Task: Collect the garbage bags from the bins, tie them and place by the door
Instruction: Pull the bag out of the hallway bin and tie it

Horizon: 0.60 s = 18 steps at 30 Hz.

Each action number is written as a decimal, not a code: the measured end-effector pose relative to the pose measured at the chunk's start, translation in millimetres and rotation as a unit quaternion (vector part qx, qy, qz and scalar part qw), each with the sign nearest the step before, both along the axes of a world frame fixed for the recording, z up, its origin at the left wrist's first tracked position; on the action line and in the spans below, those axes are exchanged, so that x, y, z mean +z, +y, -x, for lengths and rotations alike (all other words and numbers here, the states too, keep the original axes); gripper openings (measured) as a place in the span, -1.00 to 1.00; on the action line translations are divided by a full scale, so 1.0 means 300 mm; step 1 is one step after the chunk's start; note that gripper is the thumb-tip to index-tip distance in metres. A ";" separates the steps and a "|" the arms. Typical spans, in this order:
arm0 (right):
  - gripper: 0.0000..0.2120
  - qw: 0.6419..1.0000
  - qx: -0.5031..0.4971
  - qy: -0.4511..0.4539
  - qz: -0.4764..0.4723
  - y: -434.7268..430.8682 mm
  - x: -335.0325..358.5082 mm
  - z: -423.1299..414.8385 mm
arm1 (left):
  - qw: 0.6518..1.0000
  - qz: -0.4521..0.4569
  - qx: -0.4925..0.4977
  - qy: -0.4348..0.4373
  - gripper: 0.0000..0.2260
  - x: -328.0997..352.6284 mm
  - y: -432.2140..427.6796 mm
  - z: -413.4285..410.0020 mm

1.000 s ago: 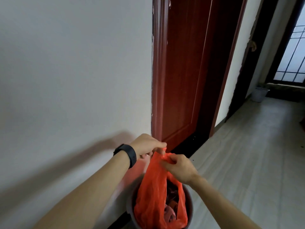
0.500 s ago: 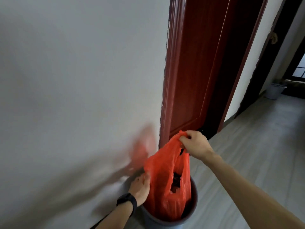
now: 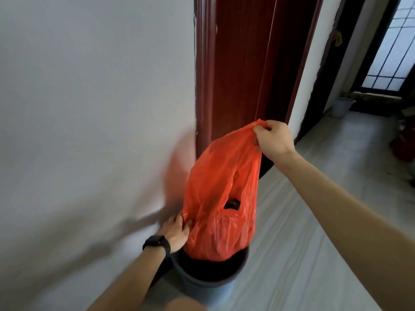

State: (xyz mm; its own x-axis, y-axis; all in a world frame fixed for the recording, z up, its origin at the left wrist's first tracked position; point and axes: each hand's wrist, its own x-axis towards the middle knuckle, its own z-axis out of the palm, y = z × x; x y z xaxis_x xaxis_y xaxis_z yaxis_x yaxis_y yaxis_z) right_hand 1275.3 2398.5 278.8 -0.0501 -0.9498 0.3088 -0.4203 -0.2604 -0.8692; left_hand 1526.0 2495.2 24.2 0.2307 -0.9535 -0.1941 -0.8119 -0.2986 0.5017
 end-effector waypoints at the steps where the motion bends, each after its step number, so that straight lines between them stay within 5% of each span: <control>1: -0.69 1.000 -0.013 -0.010 0.017 0.000 0.033 0.026 | 1.000 0.011 -0.005 -0.011 -0.49 0.045 -0.032 0.011; 5: -0.75 0.994 -0.049 -0.048 0.079 0.014 0.147 0.140 | 0.998 0.057 -0.027 -0.021 -0.52 0.212 -0.123 0.103; 10: -0.77 0.989 -0.095 -0.040 0.106 0.068 0.204 0.356 | 0.975 0.159 -0.095 0.123 -0.46 0.433 -0.198 0.353; 18: -0.76 0.992 -0.112 0.056 0.028 0.047 -0.058 0.577 | 0.919 0.180 -0.226 0.267 -0.16 0.492 -0.279 0.774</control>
State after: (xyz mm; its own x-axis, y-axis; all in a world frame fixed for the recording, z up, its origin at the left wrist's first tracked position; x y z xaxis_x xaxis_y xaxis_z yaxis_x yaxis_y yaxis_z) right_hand 1102.1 2412.7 261.5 -0.2199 -0.9002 0.3759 -0.5659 -0.1961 -0.8008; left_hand 1293.8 2411.3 171.6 -0.2415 -0.9530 0.1829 -0.4218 0.2728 0.8647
